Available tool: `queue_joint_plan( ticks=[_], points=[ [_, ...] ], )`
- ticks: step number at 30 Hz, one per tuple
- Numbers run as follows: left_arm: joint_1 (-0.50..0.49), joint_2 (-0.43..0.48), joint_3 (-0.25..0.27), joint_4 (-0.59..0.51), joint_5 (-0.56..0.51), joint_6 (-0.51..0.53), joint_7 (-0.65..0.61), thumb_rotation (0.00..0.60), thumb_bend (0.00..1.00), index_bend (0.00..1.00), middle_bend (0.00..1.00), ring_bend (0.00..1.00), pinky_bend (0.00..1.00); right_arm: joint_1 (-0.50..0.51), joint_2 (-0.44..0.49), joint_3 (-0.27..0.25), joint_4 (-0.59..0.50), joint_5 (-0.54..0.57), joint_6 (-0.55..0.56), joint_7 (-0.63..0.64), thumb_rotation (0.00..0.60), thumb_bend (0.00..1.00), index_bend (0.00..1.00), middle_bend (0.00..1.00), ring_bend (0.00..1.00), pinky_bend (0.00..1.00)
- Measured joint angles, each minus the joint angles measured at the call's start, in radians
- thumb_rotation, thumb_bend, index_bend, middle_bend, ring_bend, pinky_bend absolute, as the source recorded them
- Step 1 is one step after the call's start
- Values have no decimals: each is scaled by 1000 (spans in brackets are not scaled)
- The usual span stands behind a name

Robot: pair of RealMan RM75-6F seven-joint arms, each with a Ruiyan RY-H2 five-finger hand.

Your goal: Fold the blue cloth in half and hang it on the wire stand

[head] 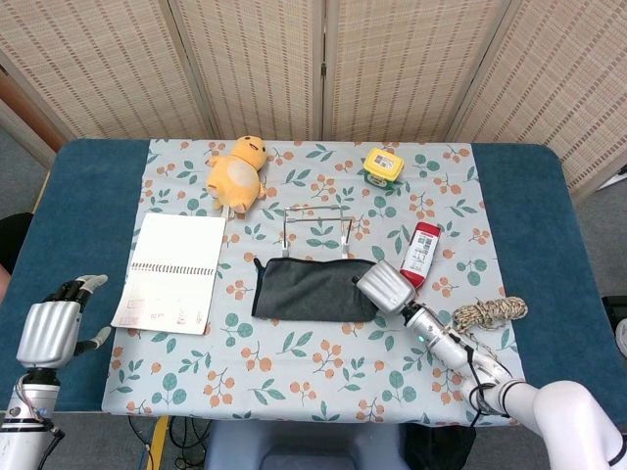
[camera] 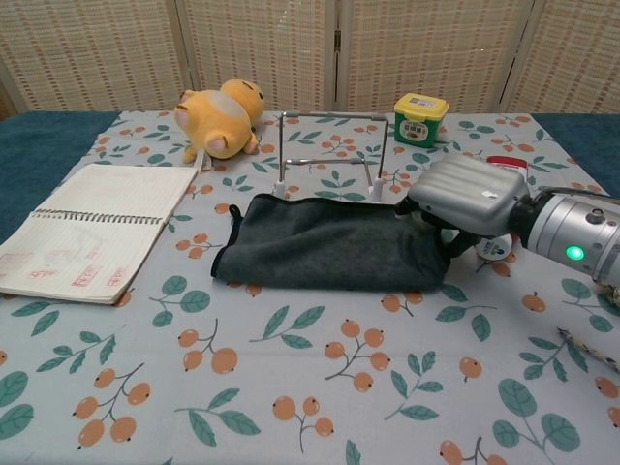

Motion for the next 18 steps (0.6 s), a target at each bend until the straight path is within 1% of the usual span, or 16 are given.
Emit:
queue_joint_plan(
  ticks=[3,9,15,18],
  points=[
    [3,4,-2,0,-1,0,-1,600,180,206,242,246,441,1,8,7,-16,-1,22,5,600,448,747,923,823,954],
    [7,8,-6,-4,2,3,-3,600,180,206,242,245,441,4,63,30,-107,-4,72,-6,600,459,771,933,832,954],
    [10,10,-11,-10,8,8,-2,600,180,205,242,245,441,9,156,72,-271,1,116,-51,600,461,787,941,838,954],
    [13,11,-13,-12,12,12,-4,600,180,205,242,245,441,12,206,102,-363,9,134,-85,600,461,787,943,838,954]
  ],
)
